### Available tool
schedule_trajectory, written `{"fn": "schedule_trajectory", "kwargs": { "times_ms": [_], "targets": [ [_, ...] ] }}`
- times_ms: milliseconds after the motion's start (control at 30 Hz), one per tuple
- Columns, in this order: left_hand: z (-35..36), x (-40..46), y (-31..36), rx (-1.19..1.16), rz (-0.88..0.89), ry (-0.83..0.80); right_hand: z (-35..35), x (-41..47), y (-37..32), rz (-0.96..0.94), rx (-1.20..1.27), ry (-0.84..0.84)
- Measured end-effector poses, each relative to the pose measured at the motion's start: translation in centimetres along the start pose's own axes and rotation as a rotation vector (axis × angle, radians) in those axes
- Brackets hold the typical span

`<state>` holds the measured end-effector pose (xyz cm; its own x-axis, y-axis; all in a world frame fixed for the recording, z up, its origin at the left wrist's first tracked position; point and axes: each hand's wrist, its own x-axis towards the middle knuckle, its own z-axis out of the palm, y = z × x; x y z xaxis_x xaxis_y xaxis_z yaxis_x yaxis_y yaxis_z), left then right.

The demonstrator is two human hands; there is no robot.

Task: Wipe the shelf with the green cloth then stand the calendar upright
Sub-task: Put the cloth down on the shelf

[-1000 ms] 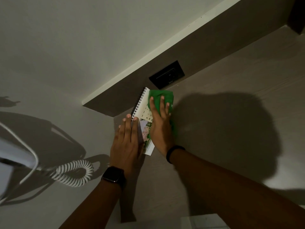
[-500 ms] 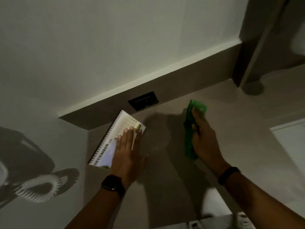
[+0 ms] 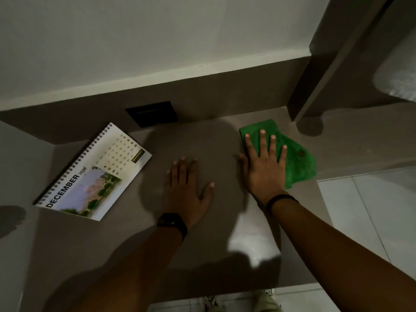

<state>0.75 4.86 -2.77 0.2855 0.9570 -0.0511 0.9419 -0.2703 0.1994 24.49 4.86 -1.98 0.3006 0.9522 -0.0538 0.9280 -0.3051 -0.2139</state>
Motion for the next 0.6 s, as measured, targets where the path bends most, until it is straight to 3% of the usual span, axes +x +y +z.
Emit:
{"fn": "schedule_trajectory", "kwargs": {
  "times_ms": [267, 333, 400, 467, 600],
  "targets": [
    [-0.1, -0.6, -0.8, -0.018, -0.026, -0.01, -1.4, -0.4, -1.1, 0.016, -0.003, -0.038],
    [-0.5, -1.9, -1.8, -0.056, -0.086, 0.042, -2.1, -0.6, -2.9, -0.066, 0.034, 0.014],
    [-1.0, -3.9, -3.1, -0.185, -0.236, 0.176, -2.3, -0.8, -6.1, -0.254, 0.268, -0.014],
    [-1.7, -5.9, -4.2, -0.422, -0.472, 0.36, -2.1, -1.0, -10.7, -0.327, 0.603, -0.152],
    [-3.1, -7.5, -7.5, -0.781, -0.753, 0.66, -1.2, -0.4, -19.9, -0.328, 0.781, -0.316]
  ]
}}
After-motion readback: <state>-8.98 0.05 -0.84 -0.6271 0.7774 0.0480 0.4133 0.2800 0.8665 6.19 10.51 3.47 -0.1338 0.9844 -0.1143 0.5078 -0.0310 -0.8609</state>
